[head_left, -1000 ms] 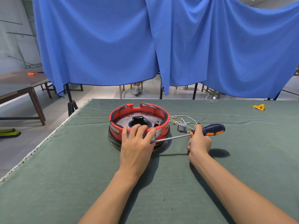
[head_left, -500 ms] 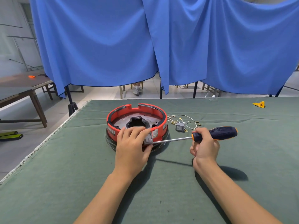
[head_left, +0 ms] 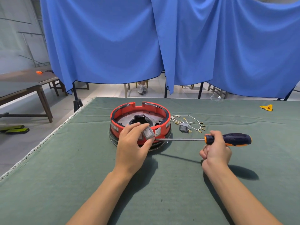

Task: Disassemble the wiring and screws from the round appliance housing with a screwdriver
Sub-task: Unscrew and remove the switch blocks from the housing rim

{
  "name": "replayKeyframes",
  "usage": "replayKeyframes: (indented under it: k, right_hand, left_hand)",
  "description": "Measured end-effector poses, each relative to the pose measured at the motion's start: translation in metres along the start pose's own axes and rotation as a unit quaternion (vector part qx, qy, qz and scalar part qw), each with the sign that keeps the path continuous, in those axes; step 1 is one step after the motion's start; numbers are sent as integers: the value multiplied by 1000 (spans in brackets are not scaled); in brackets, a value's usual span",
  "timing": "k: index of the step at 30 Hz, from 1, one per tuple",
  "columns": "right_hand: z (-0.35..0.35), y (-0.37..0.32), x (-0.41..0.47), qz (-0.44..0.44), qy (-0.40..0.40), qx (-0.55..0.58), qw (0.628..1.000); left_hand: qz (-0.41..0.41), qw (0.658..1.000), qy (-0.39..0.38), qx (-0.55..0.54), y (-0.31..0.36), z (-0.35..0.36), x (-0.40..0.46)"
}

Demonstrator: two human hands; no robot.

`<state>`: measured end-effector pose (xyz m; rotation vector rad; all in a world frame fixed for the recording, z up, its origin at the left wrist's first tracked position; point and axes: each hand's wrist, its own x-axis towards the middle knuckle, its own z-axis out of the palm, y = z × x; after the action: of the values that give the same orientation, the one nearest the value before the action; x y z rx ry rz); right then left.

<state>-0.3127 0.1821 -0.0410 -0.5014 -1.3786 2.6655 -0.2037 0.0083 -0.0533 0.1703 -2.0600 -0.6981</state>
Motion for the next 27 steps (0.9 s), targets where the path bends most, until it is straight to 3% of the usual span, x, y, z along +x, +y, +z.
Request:
replayKeyframes:
  k: [5, 10, 16, 20, 24, 27]
  right_hand:
    - [6, -26, -9, -92, -87, 16, 992]
    - [10, -54, -34, -249, -217, -11, 944]
    - [5, -29, -66, -243, -378, -158, 879]
    - [10, -6, -72, -236, -394, -223, 860]
    - [8, -5, -66, -187, -426, -205, 861]
    - [5, -8, -50, -239, -375, -241, 863]
  left_hand:
    - [-20, 999, 28, -17, 9, -2, -2]
    - [-51, 996, 63, -32, 11, -8, -2]
    - [16, 999, 31, -27, 25, -8, -6]
    - [75, 997, -19, 1, 38, 1, -9]
    - [131, 990, -55, 21, 33, 6, -8]
    - [129, 987, -74, 55, 28, 5, -5]
